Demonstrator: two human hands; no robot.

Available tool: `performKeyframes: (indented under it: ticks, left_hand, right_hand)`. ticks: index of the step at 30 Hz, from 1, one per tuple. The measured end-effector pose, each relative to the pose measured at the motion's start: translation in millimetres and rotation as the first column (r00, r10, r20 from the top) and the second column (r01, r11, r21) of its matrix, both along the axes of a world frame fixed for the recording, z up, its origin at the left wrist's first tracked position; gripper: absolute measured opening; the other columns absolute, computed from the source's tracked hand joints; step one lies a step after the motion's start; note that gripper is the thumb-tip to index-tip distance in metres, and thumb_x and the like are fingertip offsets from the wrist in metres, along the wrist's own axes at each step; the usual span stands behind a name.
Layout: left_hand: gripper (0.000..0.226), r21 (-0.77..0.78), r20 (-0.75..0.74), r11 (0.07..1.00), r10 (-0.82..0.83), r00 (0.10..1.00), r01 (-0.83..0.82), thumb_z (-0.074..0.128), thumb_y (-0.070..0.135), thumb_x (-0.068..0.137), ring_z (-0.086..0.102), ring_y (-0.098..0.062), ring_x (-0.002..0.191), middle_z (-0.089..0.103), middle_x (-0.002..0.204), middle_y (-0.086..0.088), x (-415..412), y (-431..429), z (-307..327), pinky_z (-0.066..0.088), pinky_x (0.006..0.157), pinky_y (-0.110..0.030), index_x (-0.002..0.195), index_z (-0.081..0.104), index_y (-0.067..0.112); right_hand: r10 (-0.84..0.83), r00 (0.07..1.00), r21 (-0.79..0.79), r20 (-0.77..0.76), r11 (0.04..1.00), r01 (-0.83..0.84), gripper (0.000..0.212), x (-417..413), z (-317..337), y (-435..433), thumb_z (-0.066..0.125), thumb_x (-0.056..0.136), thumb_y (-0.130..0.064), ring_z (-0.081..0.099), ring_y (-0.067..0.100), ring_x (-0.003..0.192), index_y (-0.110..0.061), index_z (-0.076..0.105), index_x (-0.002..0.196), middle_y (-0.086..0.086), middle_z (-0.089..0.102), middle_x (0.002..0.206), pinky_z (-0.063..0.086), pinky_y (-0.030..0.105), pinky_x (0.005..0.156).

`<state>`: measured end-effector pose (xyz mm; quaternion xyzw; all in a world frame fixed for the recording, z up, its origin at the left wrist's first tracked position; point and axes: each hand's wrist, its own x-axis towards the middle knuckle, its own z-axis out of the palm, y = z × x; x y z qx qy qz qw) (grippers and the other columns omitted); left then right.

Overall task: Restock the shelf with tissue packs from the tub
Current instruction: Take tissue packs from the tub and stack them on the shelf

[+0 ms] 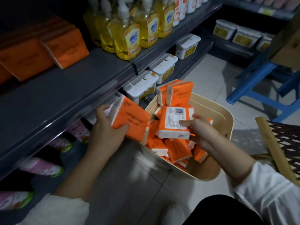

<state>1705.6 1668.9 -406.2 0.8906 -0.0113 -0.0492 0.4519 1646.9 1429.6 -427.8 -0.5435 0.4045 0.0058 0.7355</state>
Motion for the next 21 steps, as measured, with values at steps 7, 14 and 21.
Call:
performKeyframes:
  ticks: [7, 14, 21]
  left_hand:
    - [0.064, -0.215, 0.033, 0.976, -0.012, 0.999, 0.019, 0.059, 0.013, 0.081, 0.058, -0.024, 0.097, 0.044, 0.128, 0.002, 0, 46, 19, 0.058, 0.055, -0.036, 0.121, 0.039, 0.059]
    - [0.031, -0.467, -0.233, 0.864, 0.087, 0.969, -0.19, 0.048, 0.012, 0.093, 0.058, -0.021, 0.097, 0.051, 0.119, -0.002, -13, 95, 49, 0.059, 0.065, -0.038, 0.095, 0.064, 0.04]
    - [0.044, -0.72, -0.443, 0.606, -0.027, 0.896, -0.338, 0.052, 0.06, 0.082, 0.067, -0.017, 0.099, 0.071, 0.107, 0.002, -26, 139, 64, 0.055, 0.072, -0.034, 0.11, 0.065, 0.03]
  right_hand:
    - [0.436, 0.84, -0.224, 0.323, 0.898, -0.38, 0.059, 12, 66, 71, 0.062, 0.07, 0.022, 0.066, 0.026, 0.089, -0.013, 0.057, 0.117, 0.0, 0.073, 0.086, 0.053, 0.041, 0.081]
    - [0.728, 0.647, -0.974, 0.226, 0.182, 0.136, 0.049, 38, 82, 142, 0.057, 0.061, 0.002, 0.05, 0.021, 0.1, -0.011, 0.061, 0.109, 0.001, 0.058, 0.105, 0.033, 0.02, 0.088]
    - [0.875, 0.462, -0.971, 0.145, 0.037, 0.235, 0.035, 35, 61, 208, 0.043, 0.079, -0.007, 0.047, 0.023, 0.094, -0.013, 0.061, 0.108, 0.007, 0.056, 0.102, 0.037, 0.03, 0.083]
